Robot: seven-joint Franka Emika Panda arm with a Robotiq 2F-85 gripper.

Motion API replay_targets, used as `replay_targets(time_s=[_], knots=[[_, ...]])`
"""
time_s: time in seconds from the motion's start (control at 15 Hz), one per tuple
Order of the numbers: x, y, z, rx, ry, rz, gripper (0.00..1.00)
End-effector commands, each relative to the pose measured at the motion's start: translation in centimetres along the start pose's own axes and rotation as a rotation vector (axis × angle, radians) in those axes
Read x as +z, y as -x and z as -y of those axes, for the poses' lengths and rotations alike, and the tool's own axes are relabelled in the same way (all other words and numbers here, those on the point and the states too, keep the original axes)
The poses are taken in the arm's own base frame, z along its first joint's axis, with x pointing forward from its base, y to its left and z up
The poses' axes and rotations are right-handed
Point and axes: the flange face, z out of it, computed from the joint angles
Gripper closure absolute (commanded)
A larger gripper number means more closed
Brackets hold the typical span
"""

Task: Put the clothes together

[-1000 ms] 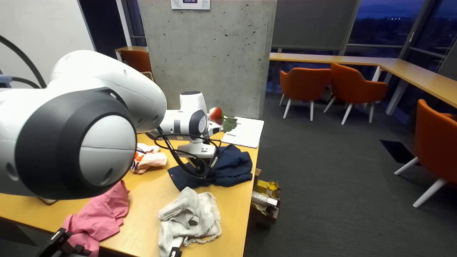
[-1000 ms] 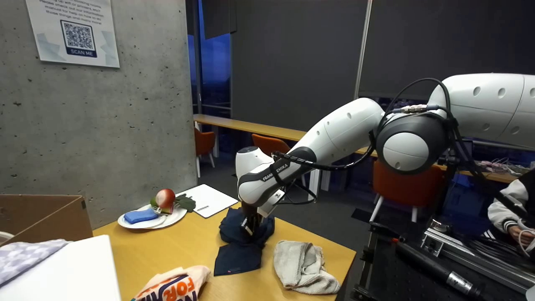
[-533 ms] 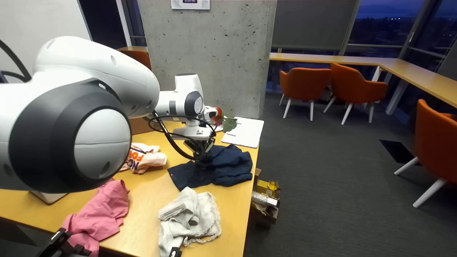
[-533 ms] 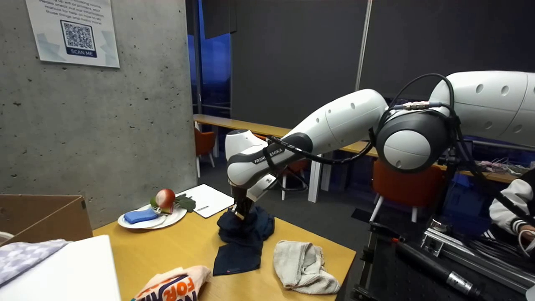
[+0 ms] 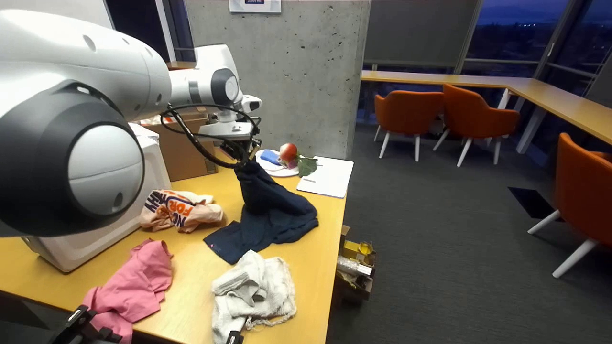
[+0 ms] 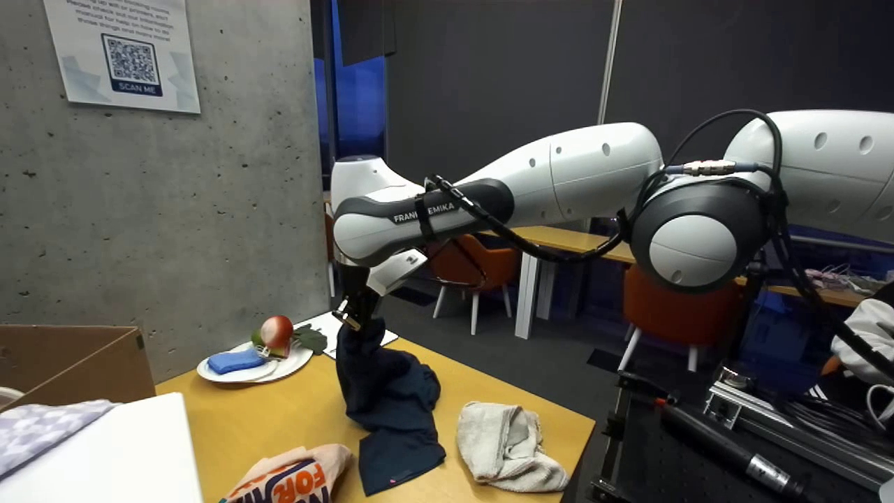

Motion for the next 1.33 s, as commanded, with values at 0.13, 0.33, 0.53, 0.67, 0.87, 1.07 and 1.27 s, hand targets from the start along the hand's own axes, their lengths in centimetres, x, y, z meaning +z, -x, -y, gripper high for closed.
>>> replay_targets(time_s=[0.13, 0.33, 0.53, 0.67, 0.87, 1.07, 1.27], knots=[[-10.3, -2.0, 7.6, -0.068, -0.017, -0.079, 0.98], [-14.0, -1.9, 12.2, -0.129, -0.033, -0.099, 0.98], [-14.9, -1.2, 15.2, -0.182, -0.048, -0.068, 0.98], [-14.7, -0.4, 17.0, -0.227, -0.085, -0.018, 0.98], [-12.3, 1.1, 19.4, -0.310, -0.136, 0.064, 0.98], [-7.6, 2.7, 20.5, -0.357, -0.141, 0.136, 0.98], [-0.7, 4.5, 21.0, -0.392, -0.114, 0.183, 0.98]])
